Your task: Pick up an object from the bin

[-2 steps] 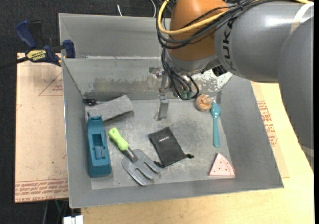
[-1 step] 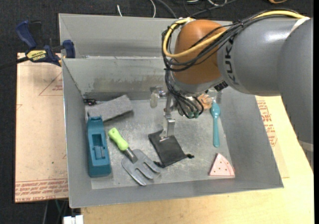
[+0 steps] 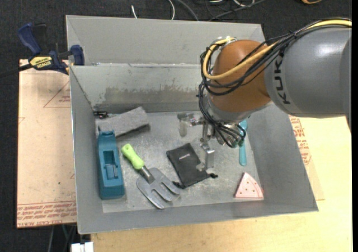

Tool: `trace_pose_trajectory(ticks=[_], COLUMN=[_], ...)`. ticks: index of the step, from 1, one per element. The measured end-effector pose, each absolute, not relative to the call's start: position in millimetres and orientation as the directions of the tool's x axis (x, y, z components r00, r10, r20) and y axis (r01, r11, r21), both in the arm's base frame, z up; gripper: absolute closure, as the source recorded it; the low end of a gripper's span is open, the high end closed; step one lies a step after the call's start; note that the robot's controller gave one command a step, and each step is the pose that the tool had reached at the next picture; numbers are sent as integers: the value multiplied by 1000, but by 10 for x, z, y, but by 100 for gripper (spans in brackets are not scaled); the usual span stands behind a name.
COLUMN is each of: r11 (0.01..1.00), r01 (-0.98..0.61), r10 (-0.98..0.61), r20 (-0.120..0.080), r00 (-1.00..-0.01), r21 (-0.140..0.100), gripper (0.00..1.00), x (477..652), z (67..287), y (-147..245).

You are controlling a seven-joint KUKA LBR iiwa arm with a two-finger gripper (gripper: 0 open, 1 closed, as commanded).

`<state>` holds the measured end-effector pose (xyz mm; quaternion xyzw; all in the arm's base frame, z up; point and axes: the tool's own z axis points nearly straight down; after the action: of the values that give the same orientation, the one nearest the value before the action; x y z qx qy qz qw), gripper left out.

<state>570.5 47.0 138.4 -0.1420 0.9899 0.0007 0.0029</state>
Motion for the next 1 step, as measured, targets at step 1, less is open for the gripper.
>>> trace_pose_trajectory(ticks=[1], r11=[950], r01=[-312], r10=[-312], r20=[-3], r00=[-950], r21=[2], gripper=[0], x=[5739], z=[1267], y=[481])
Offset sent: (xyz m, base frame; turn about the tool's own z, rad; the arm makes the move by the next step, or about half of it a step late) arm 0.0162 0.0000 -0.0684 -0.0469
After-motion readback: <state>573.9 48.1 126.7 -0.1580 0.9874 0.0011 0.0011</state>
